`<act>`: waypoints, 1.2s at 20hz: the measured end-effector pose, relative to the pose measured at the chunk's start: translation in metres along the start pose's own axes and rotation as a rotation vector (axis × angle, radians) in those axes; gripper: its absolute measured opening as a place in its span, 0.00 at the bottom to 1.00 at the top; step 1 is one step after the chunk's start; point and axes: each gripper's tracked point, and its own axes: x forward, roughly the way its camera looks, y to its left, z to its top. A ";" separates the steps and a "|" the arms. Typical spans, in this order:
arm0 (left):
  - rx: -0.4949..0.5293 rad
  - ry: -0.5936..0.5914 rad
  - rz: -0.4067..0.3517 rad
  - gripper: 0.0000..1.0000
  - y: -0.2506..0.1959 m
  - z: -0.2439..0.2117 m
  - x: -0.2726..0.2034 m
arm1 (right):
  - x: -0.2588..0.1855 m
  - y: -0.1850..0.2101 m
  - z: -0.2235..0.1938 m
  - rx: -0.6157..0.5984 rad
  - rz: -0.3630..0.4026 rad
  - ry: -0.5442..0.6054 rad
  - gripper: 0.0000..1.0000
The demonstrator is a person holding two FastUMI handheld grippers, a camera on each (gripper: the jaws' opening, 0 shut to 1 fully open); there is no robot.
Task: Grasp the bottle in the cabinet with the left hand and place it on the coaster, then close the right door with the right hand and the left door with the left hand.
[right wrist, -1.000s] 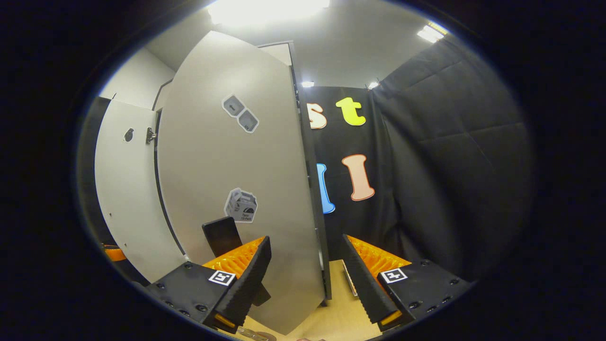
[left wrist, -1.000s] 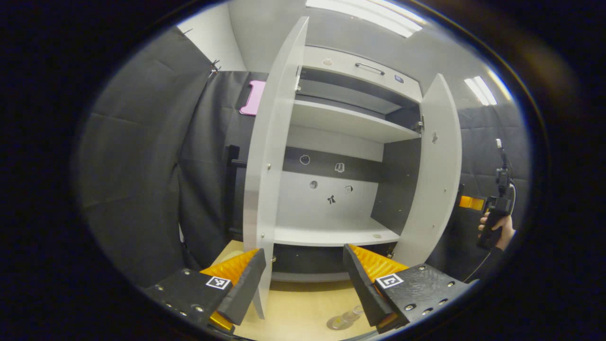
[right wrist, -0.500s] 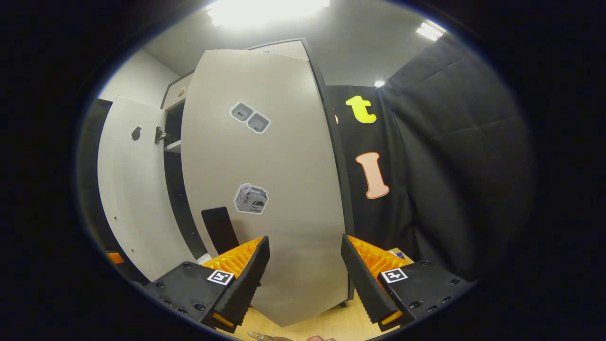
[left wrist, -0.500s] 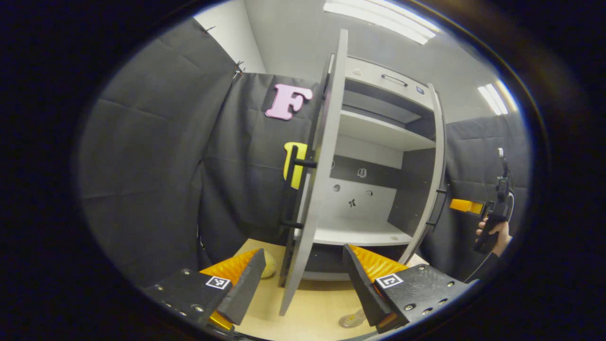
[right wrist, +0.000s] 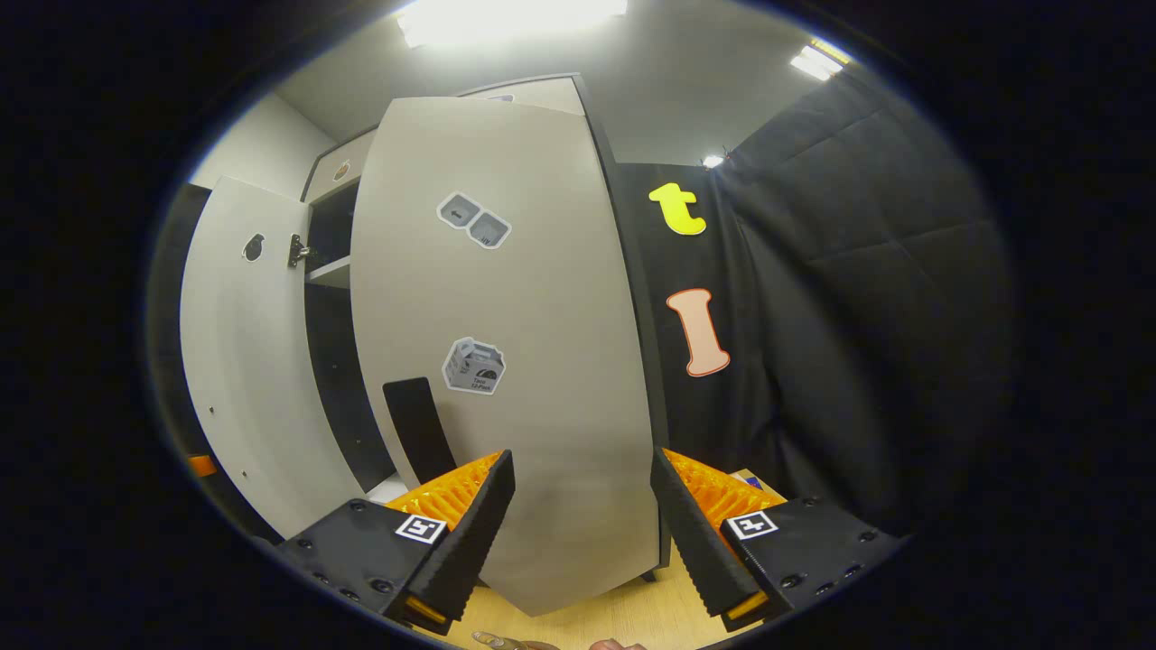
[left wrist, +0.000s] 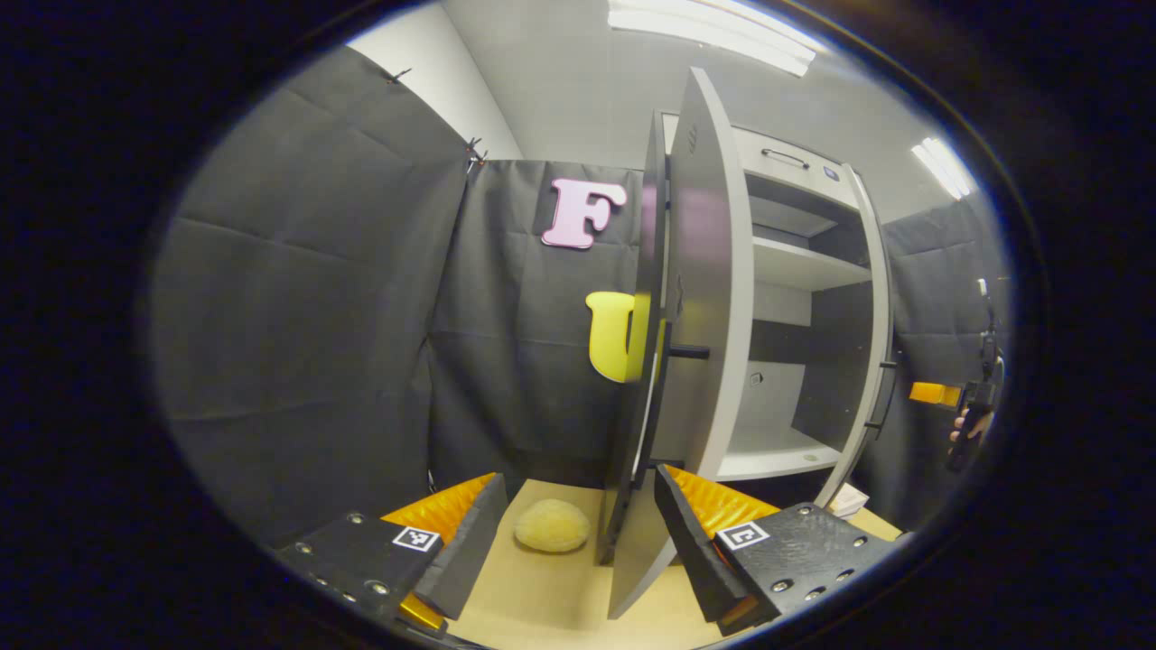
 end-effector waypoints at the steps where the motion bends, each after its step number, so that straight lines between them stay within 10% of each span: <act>1: 0.021 -0.011 -0.003 0.95 0.006 0.004 0.002 | 0.000 0.000 0.000 -0.008 -0.004 -0.003 0.97; 13: 0.111 -0.069 -0.013 0.95 0.061 0.032 0.064 | -0.013 -0.011 -0.016 -0.053 -0.061 0.019 0.96; 24: 0.072 -0.077 -0.162 0.96 0.012 0.042 0.099 | -0.021 -0.019 -0.039 -0.074 -0.060 0.073 0.96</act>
